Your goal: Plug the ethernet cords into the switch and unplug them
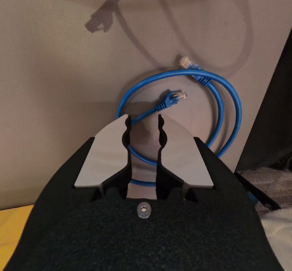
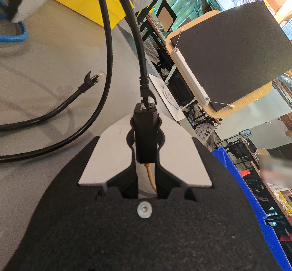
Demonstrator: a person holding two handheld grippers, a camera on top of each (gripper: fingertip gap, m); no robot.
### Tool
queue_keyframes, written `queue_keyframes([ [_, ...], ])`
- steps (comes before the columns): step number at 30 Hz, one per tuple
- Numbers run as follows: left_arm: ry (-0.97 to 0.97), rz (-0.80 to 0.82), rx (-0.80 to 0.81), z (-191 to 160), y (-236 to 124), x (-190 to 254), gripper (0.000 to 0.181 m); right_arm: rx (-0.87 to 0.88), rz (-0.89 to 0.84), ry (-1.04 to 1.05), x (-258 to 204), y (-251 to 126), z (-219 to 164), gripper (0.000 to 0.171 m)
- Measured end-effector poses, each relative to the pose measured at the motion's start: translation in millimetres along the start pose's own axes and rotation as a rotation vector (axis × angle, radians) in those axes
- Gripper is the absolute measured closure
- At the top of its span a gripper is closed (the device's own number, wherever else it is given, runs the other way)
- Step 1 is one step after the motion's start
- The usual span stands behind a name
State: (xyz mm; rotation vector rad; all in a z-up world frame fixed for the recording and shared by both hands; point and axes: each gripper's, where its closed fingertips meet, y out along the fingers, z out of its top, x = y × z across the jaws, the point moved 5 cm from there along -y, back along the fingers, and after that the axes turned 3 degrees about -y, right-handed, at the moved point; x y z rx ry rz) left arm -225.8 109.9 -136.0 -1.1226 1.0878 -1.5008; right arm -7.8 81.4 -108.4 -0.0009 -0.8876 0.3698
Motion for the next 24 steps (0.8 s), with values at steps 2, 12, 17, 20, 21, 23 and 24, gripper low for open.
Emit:
queue_keyframes([
  [2, -0.005, -0.012, -0.024, 5.5, 1.7, -3.0, 0.145, 0.001, 0.001, 0.002, 0.0, -0.1, 0.1, 0.147],
  [12, 0.04, 0.134, -0.035, -12.5, -2.0, 13.2, 0.176, 0.004, 0.003, 0.006, 0.3, -0.6, 0.4, 0.147],
  [17, -0.025, 0.332, 0.152, -24.4, -35.9, 35.4, 0.177, 0.002, 0.001, 0.001, 0.1, -0.7, 0.6, 0.147],
  [20, -0.038, 0.375, 0.145, -42.1, -38.0, 51.9, 0.177, -0.003, 0.005, -0.006, -1.4, -0.1, 0.7, 0.147],
  [21, -0.04, 0.436, 0.118, -48.7, -37.4, 51.4, 0.177, -0.004, 0.003, -0.012, -1.8, 0.1, 0.8, 0.147],
  [23, -0.031, 0.72, -0.034, -65.9, -45.7, 39.5, 0.177, -0.008, 0.005, -0.023, -3.0, 0.5, 1.0, 0.147],
  [24, -0.015, 0.869, -0.084, -68.7, -53.5, 37.3, 0.176, -0.01, 0.005, -0.03, -3.7, 0.7, 1.0, 0.147],
])
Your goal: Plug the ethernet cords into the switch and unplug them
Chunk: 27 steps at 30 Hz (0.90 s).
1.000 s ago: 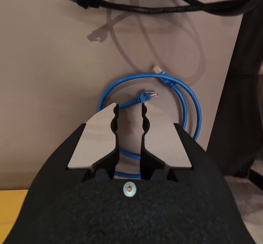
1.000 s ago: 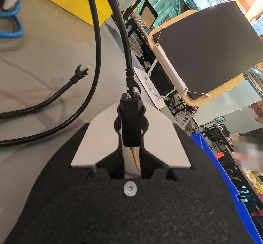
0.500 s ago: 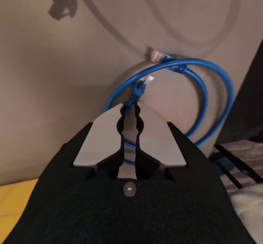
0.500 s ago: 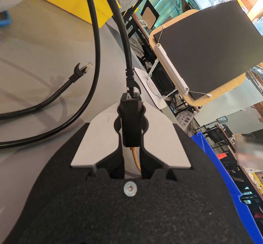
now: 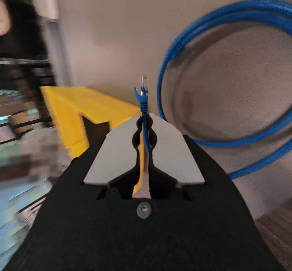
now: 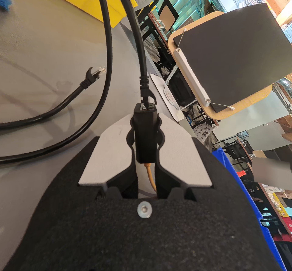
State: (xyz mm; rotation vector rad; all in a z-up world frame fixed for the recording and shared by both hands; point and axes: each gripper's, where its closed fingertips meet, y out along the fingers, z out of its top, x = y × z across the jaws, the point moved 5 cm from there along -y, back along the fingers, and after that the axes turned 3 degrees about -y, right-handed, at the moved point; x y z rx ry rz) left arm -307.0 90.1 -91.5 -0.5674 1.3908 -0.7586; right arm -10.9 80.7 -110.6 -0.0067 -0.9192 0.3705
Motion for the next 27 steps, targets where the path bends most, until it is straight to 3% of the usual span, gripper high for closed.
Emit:
queue_keyframes([
  [4, 0.05, 0.434, -0.018, 12.5, -18.1, 16.6, 0.176, -0.006, -0.002, -0.013, -0.9, 0.3, -0.1, 0.147],
  [6, 0.092, 0.518, -0.059, 16.5, -18.0, 43.6, 0.176, -0.008, 0.001, -0.013, -1.3, 0.7, -0.3, 0.147],
  [9, -0.036, 0.39, -0.012, 27.4, -21.0, 82.3, 0.176, -0.011, 0.003, -0.021, -2.3, 1.3, -0.2, 0.146],
  [11, -0.213, 0.221, 0.079, 37.2, -27.8, 96.6, 0.176, -0.007, 0.002, -0.017, -1.7, 0.9, -0.1, 0.147],
  [14, -0.504, -0.01, 0.168, 32.0, -33.3, 76.1, 0.176, -0.006, 0.004, -0.007, -0.9, 1.0, -0.4, 0.147],
  [15, -0.572, 0.021, 0.175, 21.7, -38.2, 55.0, 0.176, -0.006, 0.005, -0.007, -1.0, 1.1, -0.3, 0.147],
  [17, -0.623, 0.247, 0.167, -2.5, -59.1, 6.8, 0.177, -0.007, 0.005, -0.011, -1.3, 1.0, -0.4, 0.147],
  [19, -0.53, 0.538, 0.173, -11.0, -91.3, -26.6, 0.176, -0.006, 0.005, -0.007, -1.0, 0.9, -0.5, 0.147],
  [21, -0.393, 0.743, 0.205, 1.4, -115.8, -32.6, 0.176, -0.005, 0.005, -0.003, -0.5, 1.2, -0.7, 0.147],
  [27, 0.068, 0.752, 0.193, 68.3, -73.2, 61.3, 0.177, -0.009, 0.004, -0.007, -0.7, 1.3, -1.2, 0.146],
])
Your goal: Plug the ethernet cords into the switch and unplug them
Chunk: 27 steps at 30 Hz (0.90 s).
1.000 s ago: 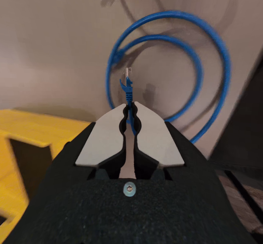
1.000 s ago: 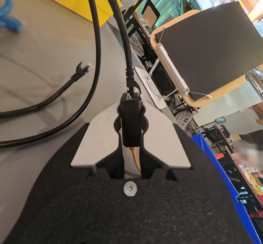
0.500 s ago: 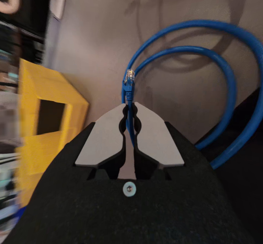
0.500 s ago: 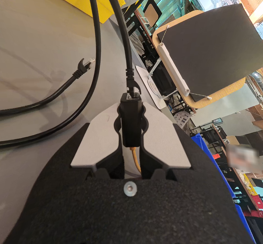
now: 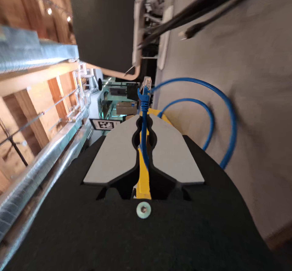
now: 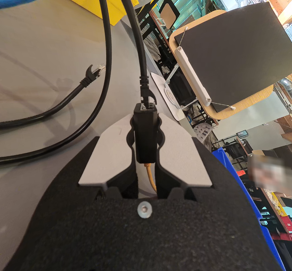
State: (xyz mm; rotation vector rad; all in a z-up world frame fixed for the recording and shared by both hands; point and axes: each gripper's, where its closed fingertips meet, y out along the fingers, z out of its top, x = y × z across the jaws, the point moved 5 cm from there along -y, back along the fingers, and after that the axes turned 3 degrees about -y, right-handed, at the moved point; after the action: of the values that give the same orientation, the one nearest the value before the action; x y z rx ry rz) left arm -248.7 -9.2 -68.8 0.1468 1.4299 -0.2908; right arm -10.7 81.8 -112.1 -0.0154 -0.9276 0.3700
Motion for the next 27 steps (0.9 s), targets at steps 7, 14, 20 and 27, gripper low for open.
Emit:
queue_keyframes([
  [7, -0.252, -0.553, 0.029, 22.4, -12.7, 74.3, 0.176, 0.002, 0.001, 0.012, 1.3, 0.0, -0.7, 0.146],
  [14, -0.907, -1.036, -0.004, 8.9, -2.1, 73.9, 0.175, -0.002, 0.011, 0.012, -0.1, 1.0, -1.2, 0.147],
  [20, -1.266, -1.196, 0.046, -10.7, -0.7, 54.4, 0.157, -0.004, 0.013, 0.011, -0.6, 1.2, -1.3, 0.147],
  [27, -1.377, -1.39, 0.081, -20.8, -31.9, 55.3, 0.138, -0.006, 0.019, 0.012, -1.4, 2.1, -1.6, 0.146],
])
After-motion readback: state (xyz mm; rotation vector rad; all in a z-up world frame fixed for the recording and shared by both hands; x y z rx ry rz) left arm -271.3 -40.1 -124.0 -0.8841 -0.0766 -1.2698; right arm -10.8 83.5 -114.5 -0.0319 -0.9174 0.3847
